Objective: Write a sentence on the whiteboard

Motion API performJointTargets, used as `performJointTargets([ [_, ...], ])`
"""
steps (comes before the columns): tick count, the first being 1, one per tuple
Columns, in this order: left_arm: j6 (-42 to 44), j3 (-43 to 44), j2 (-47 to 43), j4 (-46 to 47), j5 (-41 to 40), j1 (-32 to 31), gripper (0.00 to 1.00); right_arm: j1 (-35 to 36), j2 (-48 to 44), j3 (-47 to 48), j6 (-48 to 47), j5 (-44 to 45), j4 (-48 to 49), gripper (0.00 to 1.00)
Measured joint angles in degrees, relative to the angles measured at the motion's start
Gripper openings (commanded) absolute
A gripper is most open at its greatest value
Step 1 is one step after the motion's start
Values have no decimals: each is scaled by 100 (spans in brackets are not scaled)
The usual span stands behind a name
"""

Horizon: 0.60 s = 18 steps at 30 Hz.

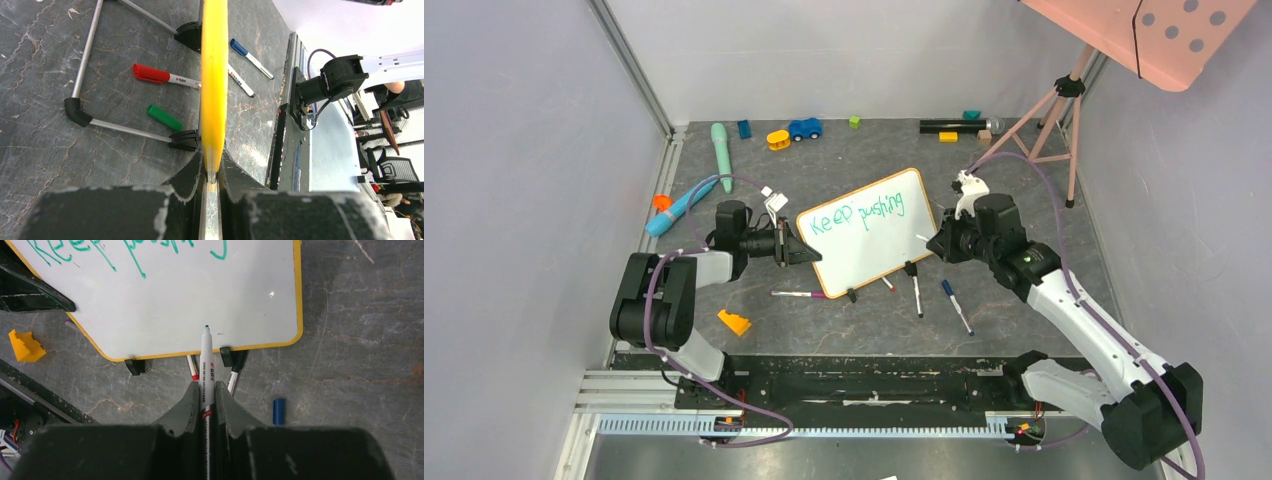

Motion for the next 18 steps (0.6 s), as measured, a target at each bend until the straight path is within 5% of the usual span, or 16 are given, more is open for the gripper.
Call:
performJointTargets([
  [18,-52,-127,4,323,9,-4,5,1189,-101,-632,297,503,649,0],
])
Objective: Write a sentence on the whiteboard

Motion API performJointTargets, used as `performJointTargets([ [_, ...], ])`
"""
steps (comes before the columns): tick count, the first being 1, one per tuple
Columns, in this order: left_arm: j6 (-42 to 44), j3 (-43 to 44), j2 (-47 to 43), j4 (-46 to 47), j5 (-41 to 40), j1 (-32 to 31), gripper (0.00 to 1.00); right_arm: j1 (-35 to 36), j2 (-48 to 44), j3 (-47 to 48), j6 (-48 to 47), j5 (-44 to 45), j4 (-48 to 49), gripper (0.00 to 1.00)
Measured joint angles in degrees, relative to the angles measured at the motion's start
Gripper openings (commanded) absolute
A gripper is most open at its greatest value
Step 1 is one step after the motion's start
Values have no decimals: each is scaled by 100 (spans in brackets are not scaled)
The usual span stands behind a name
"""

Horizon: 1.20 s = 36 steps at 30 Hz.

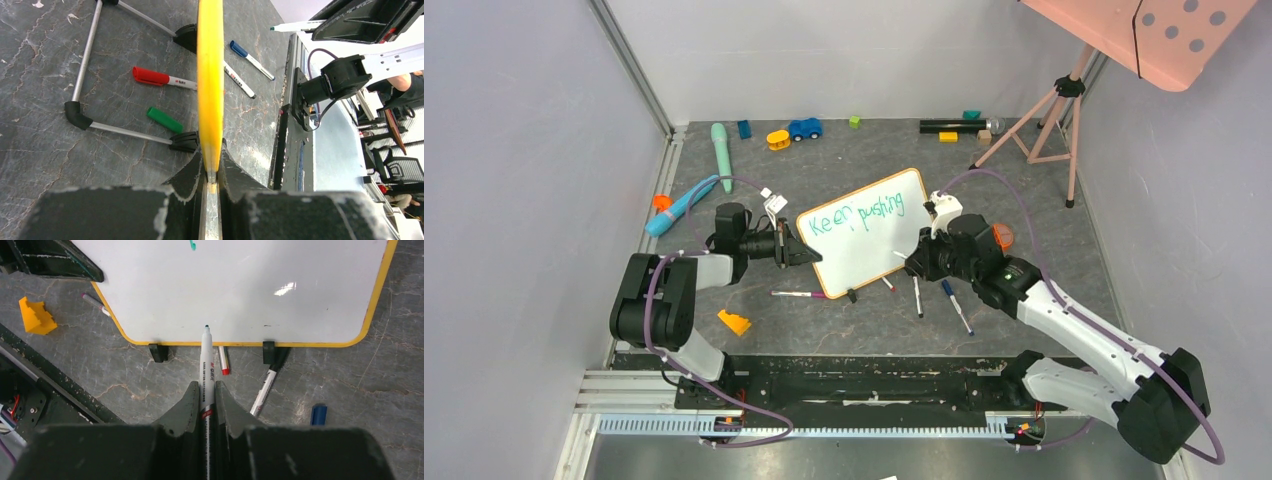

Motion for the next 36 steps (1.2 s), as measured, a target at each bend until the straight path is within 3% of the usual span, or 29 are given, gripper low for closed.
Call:
performJointTargets([
  [18,-234,-122,83,457,-44,-4,5,11,4,-52,-46,507,262,0],
  [32,-1010,155,999,1731,640,-4,2,11,769,365,-330,398,369,0],
  [36,-925,201,922,1408,610,-4,2,11,782,450,-380,387,378,0],
])
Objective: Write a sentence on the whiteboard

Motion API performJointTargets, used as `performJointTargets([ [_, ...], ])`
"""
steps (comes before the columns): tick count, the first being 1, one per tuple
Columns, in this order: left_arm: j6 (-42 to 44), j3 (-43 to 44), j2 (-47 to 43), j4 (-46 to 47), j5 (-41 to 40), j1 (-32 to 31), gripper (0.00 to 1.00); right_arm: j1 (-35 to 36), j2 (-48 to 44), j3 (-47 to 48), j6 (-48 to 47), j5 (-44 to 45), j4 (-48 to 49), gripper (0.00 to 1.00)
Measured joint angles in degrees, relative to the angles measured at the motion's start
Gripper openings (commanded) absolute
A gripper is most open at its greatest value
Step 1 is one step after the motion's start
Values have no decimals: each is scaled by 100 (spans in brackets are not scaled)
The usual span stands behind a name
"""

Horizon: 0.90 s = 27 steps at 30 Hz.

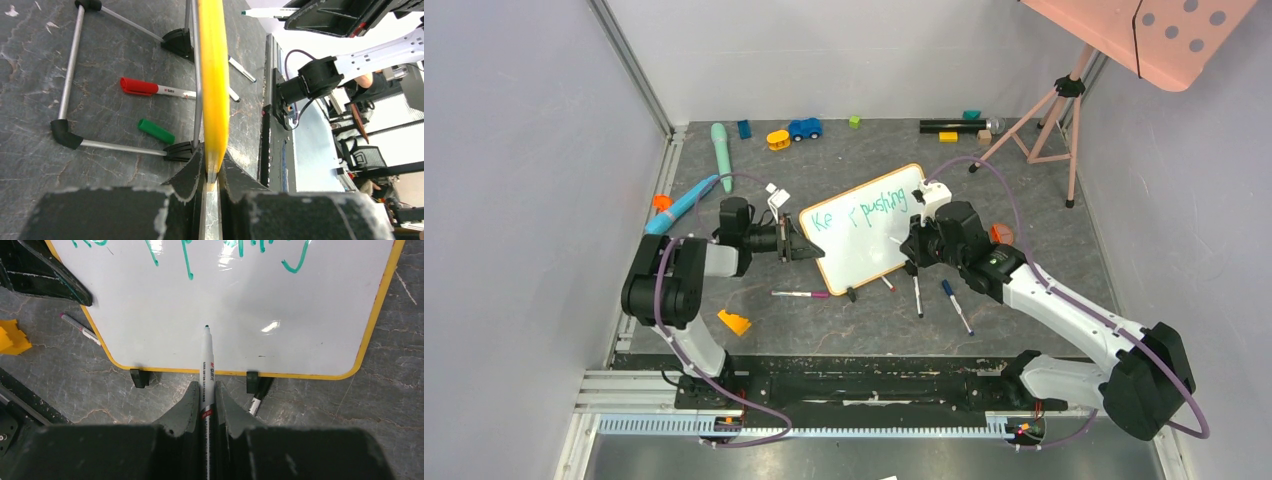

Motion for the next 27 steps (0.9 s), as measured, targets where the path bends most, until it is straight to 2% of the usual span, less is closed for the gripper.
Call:
performJointTargets([
  [5,1012,540,-450,-2159,-437,-7,2,0,0,0,-33,-4,2,0],
  [6,1626,811,-546,-3112,-614,-9,2,0,0,0,-33,-4,2,0],
  [7,1912,929,-568,-3464,-673,-17,2,0,0,0,-33,-4,2,0],
  [9,2935,1440,-579,-4826,-833,-28,2,0,0,0,-33,-4,4,0],
  [12,3832,1840,-551,-5969,-894,-28,2,0,0,0,-31,-7,11,0],
  [15,4266,2052,-326,-6581,-730,-9,2,0,0,0,-28,-9,11,0],
  [19,4511,2225,-129,-6902,-595,28,2,0,-2,0,-26,-9,13,0],
  [27,4503,2094,-278,-6841,-688,33,2,0,-166,-39,-13,-9,22,0],
])
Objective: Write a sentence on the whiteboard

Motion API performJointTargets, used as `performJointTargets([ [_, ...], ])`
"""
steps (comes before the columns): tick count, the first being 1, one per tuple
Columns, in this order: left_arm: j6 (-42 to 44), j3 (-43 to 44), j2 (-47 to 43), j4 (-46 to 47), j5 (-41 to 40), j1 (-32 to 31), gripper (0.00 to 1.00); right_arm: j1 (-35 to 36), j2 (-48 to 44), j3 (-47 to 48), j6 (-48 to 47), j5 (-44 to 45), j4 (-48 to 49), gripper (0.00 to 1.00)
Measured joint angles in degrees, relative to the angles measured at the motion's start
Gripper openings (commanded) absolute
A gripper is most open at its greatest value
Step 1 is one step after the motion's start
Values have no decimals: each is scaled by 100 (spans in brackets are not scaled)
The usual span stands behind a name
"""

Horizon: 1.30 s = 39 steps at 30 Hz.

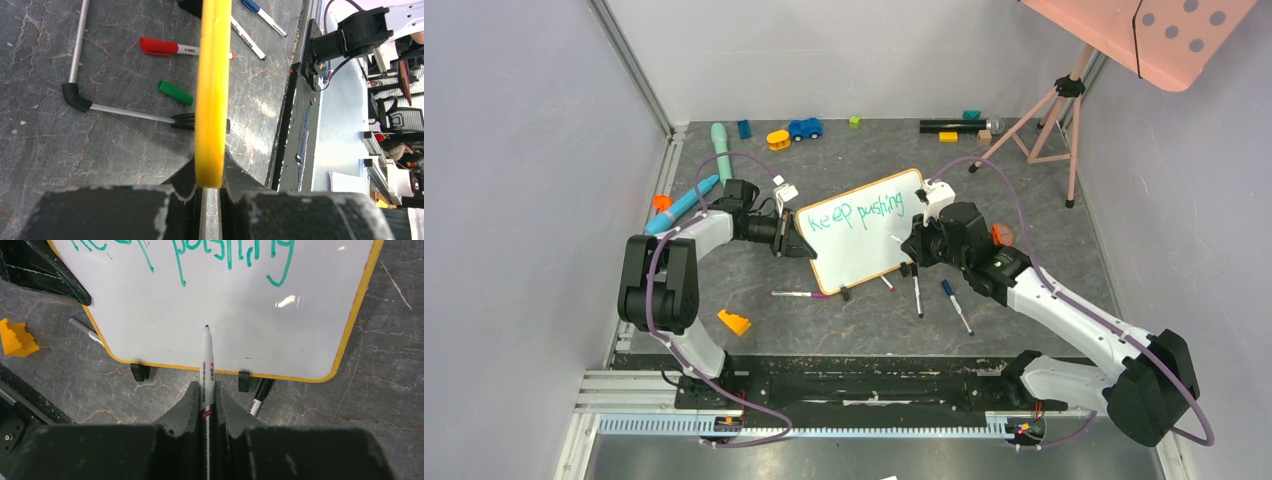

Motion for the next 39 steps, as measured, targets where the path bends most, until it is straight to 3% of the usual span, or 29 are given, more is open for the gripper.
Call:
performJointTargets([
  [10,-256,-179,-227,164,-223,0,7,0,-57,0,2,0,2,0],
  [17,-584,-501,-601,487,-431,-2,2,0,-170,-2,4,4,0,0],
  [39,-605,-208,-289,236,-433,-59,2,61,-463,-83,146,236,13,0],
])
